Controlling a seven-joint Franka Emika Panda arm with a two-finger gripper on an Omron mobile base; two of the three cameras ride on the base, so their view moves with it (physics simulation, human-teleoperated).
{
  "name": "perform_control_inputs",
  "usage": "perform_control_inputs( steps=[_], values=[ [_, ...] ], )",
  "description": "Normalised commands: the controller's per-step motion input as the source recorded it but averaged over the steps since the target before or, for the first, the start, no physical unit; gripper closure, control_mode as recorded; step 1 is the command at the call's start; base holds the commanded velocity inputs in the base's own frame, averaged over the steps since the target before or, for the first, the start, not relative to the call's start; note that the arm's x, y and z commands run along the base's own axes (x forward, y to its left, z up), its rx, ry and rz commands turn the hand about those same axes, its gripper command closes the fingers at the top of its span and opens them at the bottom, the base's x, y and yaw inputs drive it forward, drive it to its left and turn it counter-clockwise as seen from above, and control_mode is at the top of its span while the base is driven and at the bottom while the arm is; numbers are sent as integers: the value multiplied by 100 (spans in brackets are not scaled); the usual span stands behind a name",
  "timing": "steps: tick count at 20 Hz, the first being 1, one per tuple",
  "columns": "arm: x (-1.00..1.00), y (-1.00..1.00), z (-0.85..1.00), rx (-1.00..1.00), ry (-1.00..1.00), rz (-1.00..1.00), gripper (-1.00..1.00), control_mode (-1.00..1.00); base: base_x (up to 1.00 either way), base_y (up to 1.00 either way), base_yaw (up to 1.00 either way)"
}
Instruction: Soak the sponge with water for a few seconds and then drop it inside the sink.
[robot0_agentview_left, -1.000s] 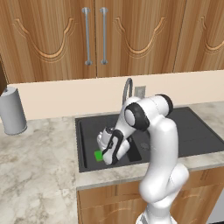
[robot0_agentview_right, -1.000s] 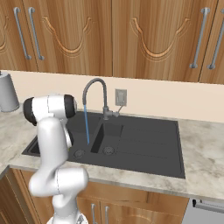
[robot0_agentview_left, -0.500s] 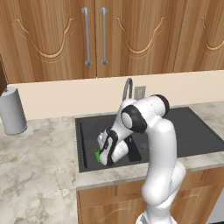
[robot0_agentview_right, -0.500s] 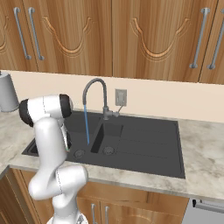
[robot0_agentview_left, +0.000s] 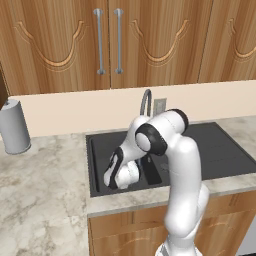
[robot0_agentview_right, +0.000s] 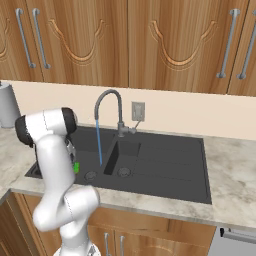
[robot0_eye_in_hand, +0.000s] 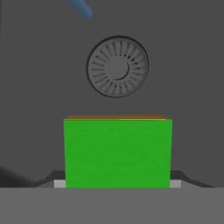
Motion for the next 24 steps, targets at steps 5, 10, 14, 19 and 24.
perform_control_inputs(
  steps=[5, 10, 14, 19, 24],
  values=[
    [4, 0, 0, 0, 0, 0, -100, -100, 0, 0, 0],
    [2, 0, 18, 0, 0, 0, -100, -100, 0, 0, 0],
    [0, 0, 30, 1, 0, 0, -100, -100, 0, 0, 0],
    [0, 0, 54, 3, 0, 0, -100, -100, 0, 0, 0],
    [0, 0, 86, 0, 0, 0, -100, -100, 0, 0, 0]
  ],
)
